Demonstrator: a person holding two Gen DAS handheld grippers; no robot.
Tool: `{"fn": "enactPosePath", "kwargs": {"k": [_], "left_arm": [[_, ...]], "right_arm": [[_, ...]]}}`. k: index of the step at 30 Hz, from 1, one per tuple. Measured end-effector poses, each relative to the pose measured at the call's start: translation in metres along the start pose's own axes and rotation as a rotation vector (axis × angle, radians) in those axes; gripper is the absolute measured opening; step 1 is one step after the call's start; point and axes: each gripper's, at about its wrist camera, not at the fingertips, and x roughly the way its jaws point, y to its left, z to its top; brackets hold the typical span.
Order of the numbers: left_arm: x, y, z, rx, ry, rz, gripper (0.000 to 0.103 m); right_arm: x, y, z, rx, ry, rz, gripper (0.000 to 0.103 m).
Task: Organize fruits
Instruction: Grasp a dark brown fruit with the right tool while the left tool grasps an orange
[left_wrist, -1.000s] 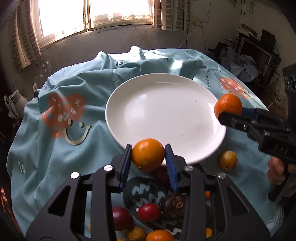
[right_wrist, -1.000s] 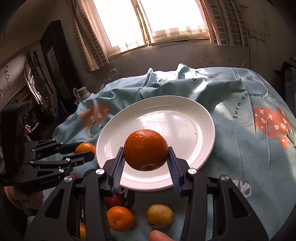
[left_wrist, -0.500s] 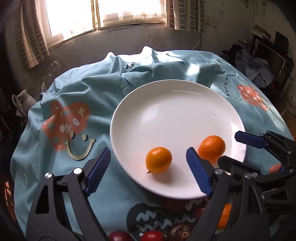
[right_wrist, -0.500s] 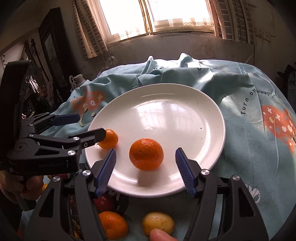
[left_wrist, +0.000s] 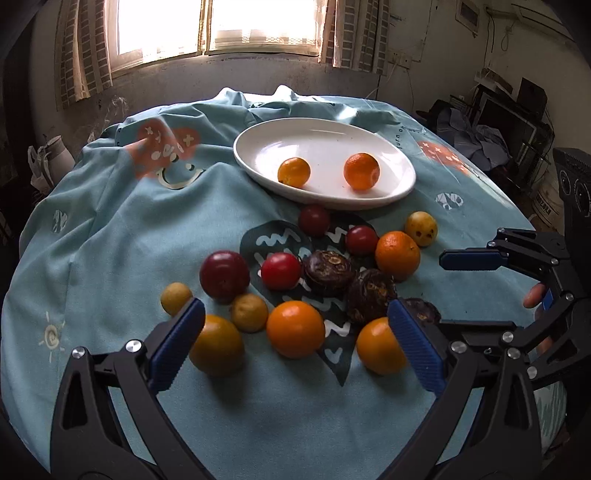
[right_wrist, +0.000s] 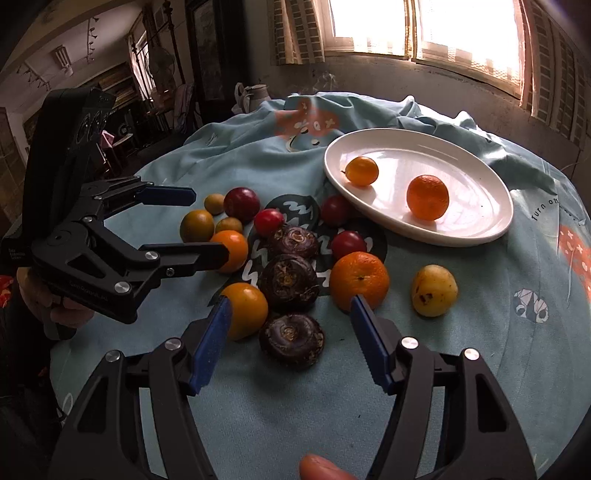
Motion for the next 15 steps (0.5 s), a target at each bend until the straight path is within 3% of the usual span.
{"fn": "enactPosePath", "kwargs": {"k": [4,7,15], "left_arm": [[-0.006,-0.012,-0.017,0.083,-0.028,0.061,0.101],[-0.009,-0.015,-0.016,0.090,-0.035,0.031,0.101],[-0.013,-0.020,-0.016,0.096,-0.040,-0.027,0.101]], "right_arm": [[0.002,0.005,-0.010,-0.028,0.027,0.010,0.067],[0.009,0.008,-0.017,-0.044,0.058,0.007,0.066],[0.022,0.004,-0.022,-0.074,0.058,-0.070,0.048]]}}
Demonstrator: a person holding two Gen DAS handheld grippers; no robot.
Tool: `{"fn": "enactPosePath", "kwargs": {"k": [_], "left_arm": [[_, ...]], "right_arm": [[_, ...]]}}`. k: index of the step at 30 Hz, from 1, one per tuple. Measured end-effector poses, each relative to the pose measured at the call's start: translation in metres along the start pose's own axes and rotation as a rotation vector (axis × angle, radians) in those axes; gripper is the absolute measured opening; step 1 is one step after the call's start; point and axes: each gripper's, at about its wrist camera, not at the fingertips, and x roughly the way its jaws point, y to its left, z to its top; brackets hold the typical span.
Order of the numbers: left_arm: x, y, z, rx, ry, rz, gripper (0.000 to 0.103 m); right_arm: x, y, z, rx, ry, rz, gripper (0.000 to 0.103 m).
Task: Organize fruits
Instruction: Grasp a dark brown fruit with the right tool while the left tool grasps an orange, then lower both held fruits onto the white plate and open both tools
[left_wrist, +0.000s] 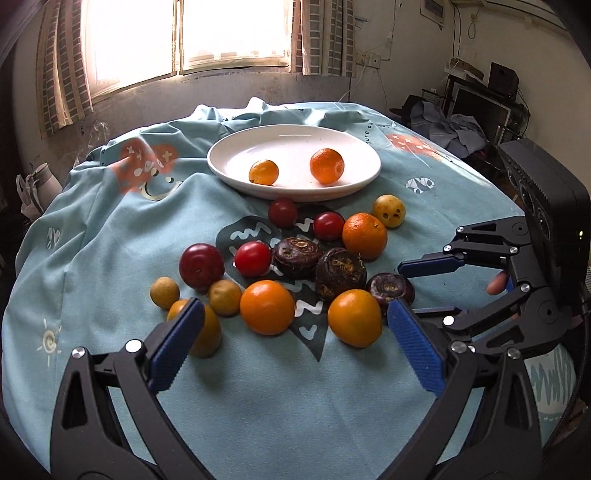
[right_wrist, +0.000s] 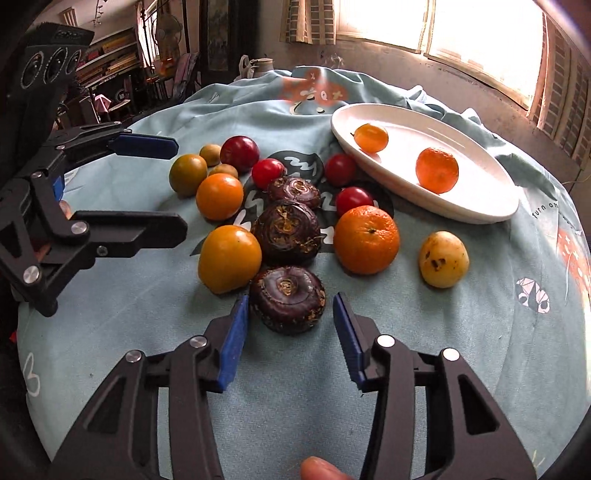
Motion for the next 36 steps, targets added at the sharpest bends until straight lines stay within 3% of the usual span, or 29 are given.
{"fn": "enactPosePath", "kwargs": {"k": [6,9,12,16,20,29,32,36], "left_arm": [[0.001,-0.008,-0.002,0.036,0.010,-0.037,0.101],[0.003,-0.013,-0.004,0.059,0.022,-0.106,0.099],[0.006,-0.021,-0.006,0.092,0.046,-0.172,0.083],[0.021,-0.031,-0.009,0.135,0.087,-0.131,0.067],[0.034,-0.034,-0.010,0.134,0.126,-0.118,0.061],[0.052,-0.036,-0.007,0.113,0.159,-0.076,0.059],[0.054,-0.035,-0.006,0.105,0.157,-0.074,0.044],[0.053,-0.035,-0.006,0.110,0.153,-0.082,0.040]], "right_arm": [[0.007,0.006,-0.001,-0.028,0.015,-0.032,0.043],[-0.001,0.001,0.000,-0.008,0.004,-0.018,0.043],[-0.015,-0.013,0.003,0.072,-0.045,-0.004,0.043],[-0.024,-0.026,0.006,0.137,-0.069,-0.006,0.043],[-0.024,-0.025,0.006,0.141,-0.063,-0.010,0.043],[-0.026,-0.021,0.005,0.127,-0.065,-0.033,0.043],[-0.026,-0.022,0.005,0.133,-0.067,-0.037,0.043],[-0.026,-0.022,0.004,0.136,-0.065,-0.038,0.043]]}}
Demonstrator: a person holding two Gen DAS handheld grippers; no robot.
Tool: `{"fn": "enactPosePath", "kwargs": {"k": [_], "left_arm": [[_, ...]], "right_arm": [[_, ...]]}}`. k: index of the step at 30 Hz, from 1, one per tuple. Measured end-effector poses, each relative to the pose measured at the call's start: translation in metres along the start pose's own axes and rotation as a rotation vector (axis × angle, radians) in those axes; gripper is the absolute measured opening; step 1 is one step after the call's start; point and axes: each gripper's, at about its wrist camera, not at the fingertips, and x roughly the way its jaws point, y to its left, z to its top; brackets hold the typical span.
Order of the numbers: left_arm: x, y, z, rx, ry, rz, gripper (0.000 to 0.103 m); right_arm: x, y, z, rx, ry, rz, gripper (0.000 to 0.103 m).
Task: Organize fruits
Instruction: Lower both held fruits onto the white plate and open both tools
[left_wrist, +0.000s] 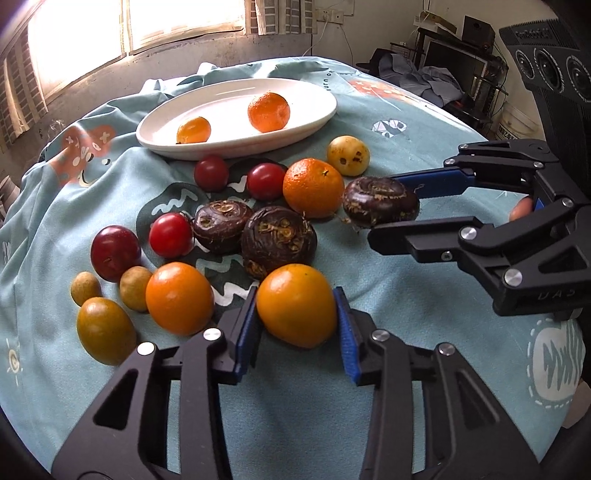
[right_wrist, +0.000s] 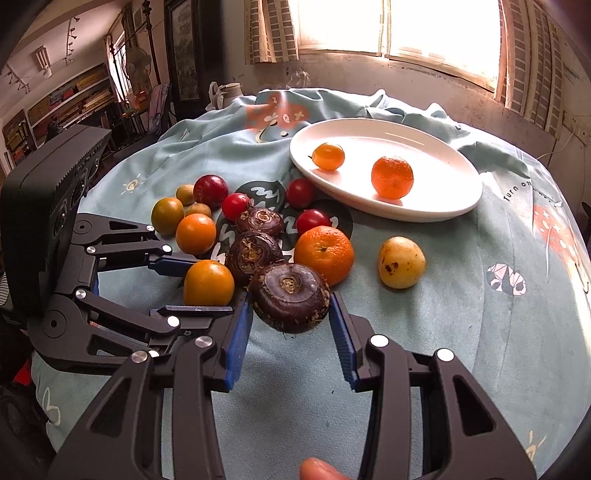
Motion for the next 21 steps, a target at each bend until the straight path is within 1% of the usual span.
{"fn": "enactPosePath", "kwargs": {"k": [3,6,9,10,12,14,15,16,18,21], "left_arm": [[-0.003,0.003,-0.001,-0.024,0.000,-0.012,0.040],[-0.013,0.010,-0.003,-0.054,-0.020,-0.019,0.040],[-0.029,0.013,0.005,-0.049,-0.060,-0.038,0.040],[-0.034,0.015,0.013,-0.036,-0.071,-0.032,0.039],[-0.039,0.019,0.035,-0.006,-0.092,0.005,0.040],[-0.036,0.026,0.062,0.003,-0.114,0.043,0.039],[-0.031,0.032,0.077,-0.004,-0.117,0.049,0.039],[-0.025,0.038,0.092,-0.017,-0.121,0.051,0.039],[-0.009,0.048,0.120,-0.027,-0.129,0.087,0.039],[0.022,0.059,0.150,-0.051,-0.098,0.119,0.039]], "right_arm": [[0.000,-0.001,-0.001,0.003,0.002,-0.005,0.043],[-0.002,-0.003,-0.002,0.009,-0.006,0.005,0.043],[-0.010,-0.007,0.004,0.027,-0.057,0.012,0.043],[-0.014,-0.010,0.009,0.042,-0.088,0.008,0.043],[-0.019,-0.022,0.023,0.099,-0.159,-0.008,0.043],[-0.019,-0.039,0.039,0.172,-0.216,-0.048,0.043],[-0.016,-0.049,0.048,0.210,-0.234,-0.071,0.043],[-0.012,-0.060,0.055,0.248,-0.247,-0.095,0.043],[0.001,-0.081,0.068,0.318,-0.258,-0.143,0.043],[0.022,-0.107,0.078,0.402,-0.248,-0.167,0.043]]}}
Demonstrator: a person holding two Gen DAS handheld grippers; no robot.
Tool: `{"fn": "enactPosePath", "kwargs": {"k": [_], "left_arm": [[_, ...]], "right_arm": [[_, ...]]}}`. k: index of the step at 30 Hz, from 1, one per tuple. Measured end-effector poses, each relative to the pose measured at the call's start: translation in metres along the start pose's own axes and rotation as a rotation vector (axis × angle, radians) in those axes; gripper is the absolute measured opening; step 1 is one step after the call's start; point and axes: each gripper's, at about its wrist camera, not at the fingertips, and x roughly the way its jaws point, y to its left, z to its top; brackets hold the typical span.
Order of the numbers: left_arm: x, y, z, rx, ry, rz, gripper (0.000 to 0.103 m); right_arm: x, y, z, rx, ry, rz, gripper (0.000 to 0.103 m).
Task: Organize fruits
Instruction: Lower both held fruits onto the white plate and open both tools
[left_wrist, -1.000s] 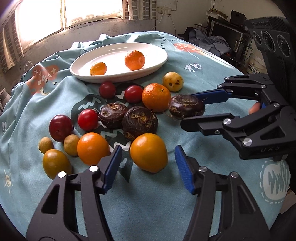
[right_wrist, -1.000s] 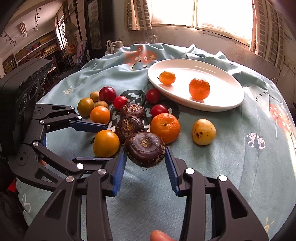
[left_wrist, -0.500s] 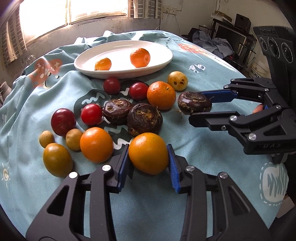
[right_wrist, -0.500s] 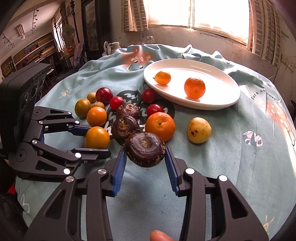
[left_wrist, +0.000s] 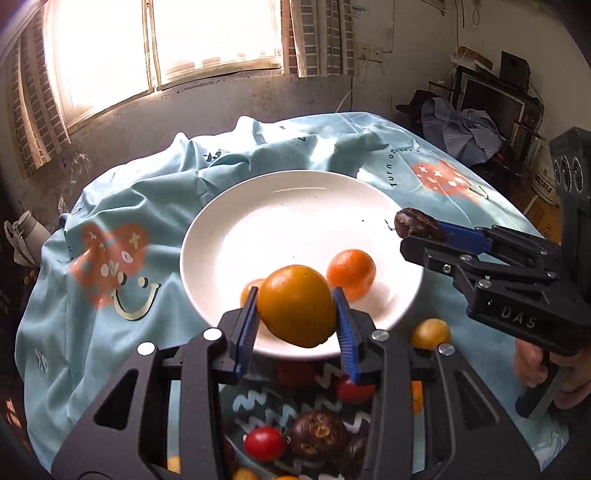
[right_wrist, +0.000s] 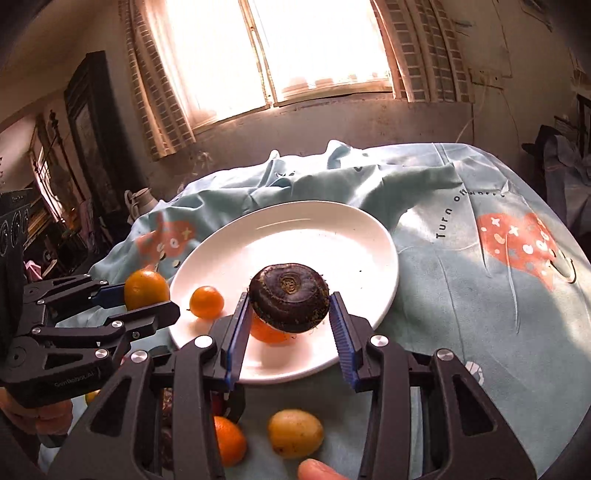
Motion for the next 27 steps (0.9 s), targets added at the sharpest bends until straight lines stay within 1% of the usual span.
{"fn": "enactPosePath", "kwargs": {"k": [3,7,8,9,10,11,13,14,16,18,19,21,24,27], "left_arm": [[0.031,0.002,0.013,0.006,0.042,0.033,0.039],[0.051,0.006,0.017,-0.003,0.077,0.033,0.040],[0.053,0.006,0.016,-0.007,0.082,0.035,0.047],[0.052,0.006,0.015,-0.008,0.080,0.048,0.058],[0.048,0.006,0.015,-0.011,0.063,0.073,0.076],[0.041,0.007,0.013,-0.017,0.038,0.098,0.081],[0.025,0.010,0.010,-0.022,0.018,0.086,0.084],[0.014,0.013,0.006,-0.032,0.009,0.080,0.088],[-0.010,0.018,-0.003,-0.051,-0.016,0.092,0.093],[-0.034,0.023,-0.018,-0.056,-0.043,0.117,0.095],[-0.046,0.026,-0.027,-0.058,-0.059,0.126,0.098],[-0.067,0.032,-0.049,-0.076,-0.088,0.141,0.098],[-0.084,0.043,-0.082,-0.103,-0.095,0.119,0.098],[-0.090,0.054,-0.114,-0.124,-0.109,0.084,0.098]], "right_arm": [[0.017,-0.007,0.004,0.001,0.014,-0.035,0.043],[0.029,-0.012,0.003,-0.006,0.040,-0.027,0.044],[0.031,-0.011,0.003,-0.014,0.047,-0.020,0.054],[0.031,-0.010,0.002,-0.020,0.050,-0.019,0.063],[0.030,-0.010,0.002,-0.020,0.048,-0.026,0.069],[0.026,-0.009,0.001,-0.019,0.044,-0.029,0.069],[0.014,-0.006,0.002,-0.031,0.029,-0.026,0.069],[0.006,-0.003,0.002,-0.038,0.011,-0.024,0.069],[-0.010,0.007,-0.001,-0.060,-0.016,-0.009,0.069],[-0.025,0.018,-0.007,-0.081,-0.027,0.006,0.069],[-0.031,0.023,-0.011,-0.088,-0.025,0.019,0.069],[-0.042,0.035,-0.022,-0.099,-0.009,0.060,0.069],[-0.059,0.058,-0.042,-0.150,0.016,0.139,0.069],[-0.071,0.089,-0.068,-0.276,0.033,0.178,0.069]]}}
